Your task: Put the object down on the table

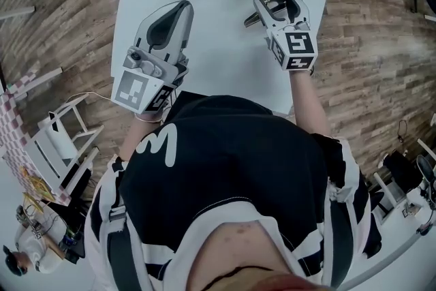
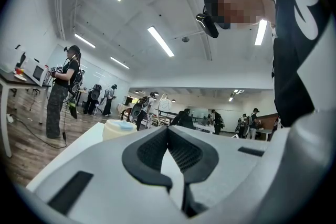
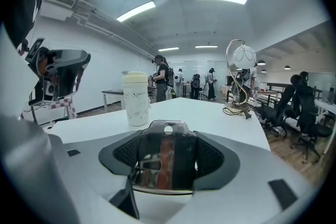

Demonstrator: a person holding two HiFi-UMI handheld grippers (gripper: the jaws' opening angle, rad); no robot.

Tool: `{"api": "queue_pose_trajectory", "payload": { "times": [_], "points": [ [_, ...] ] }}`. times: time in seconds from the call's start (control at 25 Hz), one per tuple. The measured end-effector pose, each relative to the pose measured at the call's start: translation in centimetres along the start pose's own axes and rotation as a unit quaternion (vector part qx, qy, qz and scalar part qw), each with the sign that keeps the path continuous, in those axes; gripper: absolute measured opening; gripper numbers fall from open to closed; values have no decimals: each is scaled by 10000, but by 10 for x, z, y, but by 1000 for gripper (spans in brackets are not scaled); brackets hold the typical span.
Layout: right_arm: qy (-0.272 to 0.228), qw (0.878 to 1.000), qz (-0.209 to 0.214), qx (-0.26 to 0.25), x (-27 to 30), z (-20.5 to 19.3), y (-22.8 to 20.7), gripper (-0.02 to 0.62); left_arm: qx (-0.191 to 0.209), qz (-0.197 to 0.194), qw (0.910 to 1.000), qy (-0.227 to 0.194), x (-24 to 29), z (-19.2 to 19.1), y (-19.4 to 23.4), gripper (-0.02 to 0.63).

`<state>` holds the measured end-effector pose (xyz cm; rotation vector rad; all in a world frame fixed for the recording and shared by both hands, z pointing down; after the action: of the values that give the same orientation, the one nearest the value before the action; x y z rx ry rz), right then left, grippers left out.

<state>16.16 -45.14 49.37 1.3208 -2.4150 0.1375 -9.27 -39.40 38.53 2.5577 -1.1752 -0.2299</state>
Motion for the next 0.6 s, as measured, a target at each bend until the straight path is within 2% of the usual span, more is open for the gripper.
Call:
{"api": "queue_pose_trajectory", "payload": {
  "times": [0.16,0.28,0.44,0.6],
  "points": [
    [76,9999,-37,-61,3,-5,-1,302,-49,3,10000,34,1,-1,1,5],
    [174,9998,-37,-83,5,-10,-1,302,-227,-91,9997,-99,4,2,-2,5],
    [254,9996,-54,-102,8,-16,-2,302,-73,-17,10000,33,2,-2,2,5],
    [288,9995,-60,-114,9,-19,-3,302,-80,19,10000,48,1,-3,3,5]
  ]
}}
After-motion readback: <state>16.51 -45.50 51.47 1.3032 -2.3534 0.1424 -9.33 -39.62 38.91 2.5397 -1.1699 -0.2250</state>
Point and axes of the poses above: the fingertips, and each gripper's own axes: x forward along the fingers, y to its left, z out of its top, the point moved 8 cm from there along -x, backward along the fingers, and after that the axes turned 7 degrees about -x, right-handed, at the moved point
